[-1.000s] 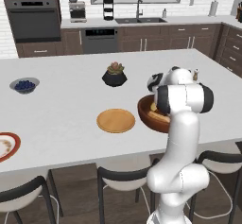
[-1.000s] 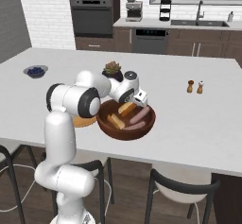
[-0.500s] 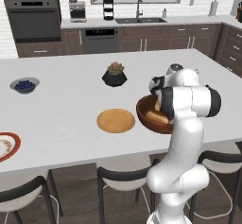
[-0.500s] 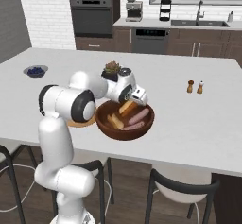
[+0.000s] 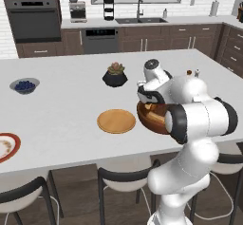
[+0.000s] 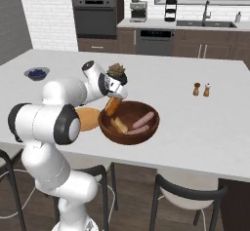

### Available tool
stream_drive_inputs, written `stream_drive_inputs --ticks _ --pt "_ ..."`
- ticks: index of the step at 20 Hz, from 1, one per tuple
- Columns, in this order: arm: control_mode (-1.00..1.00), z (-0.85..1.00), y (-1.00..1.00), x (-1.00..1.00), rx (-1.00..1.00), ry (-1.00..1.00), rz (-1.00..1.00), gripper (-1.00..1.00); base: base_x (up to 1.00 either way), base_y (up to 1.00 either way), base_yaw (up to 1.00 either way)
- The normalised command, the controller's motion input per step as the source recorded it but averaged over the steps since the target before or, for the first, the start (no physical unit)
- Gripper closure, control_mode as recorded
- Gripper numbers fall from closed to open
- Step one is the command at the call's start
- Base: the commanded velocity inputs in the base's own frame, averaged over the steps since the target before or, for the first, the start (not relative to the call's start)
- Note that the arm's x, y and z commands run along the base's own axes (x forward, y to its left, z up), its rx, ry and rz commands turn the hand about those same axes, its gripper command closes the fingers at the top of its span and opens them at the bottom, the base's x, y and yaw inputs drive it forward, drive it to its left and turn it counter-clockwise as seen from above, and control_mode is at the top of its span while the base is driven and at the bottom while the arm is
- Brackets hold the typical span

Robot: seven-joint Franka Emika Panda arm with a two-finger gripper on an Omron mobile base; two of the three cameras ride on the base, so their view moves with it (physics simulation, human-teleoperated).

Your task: Place one bun and one sausage from the bowl on each plate.

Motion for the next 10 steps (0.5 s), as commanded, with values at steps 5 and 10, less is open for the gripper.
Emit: stream_drive_inputs --ticks 5,10 --pt "-1.0 0.45 0.99 -0.09 0.03 0.19 -0.03 1.0 0.0 0.0 0.0" --pt "-1.0 -0.04 1.0 0.0 0.03 0.3 0.01 1.0 0.0 0.0 0.0"
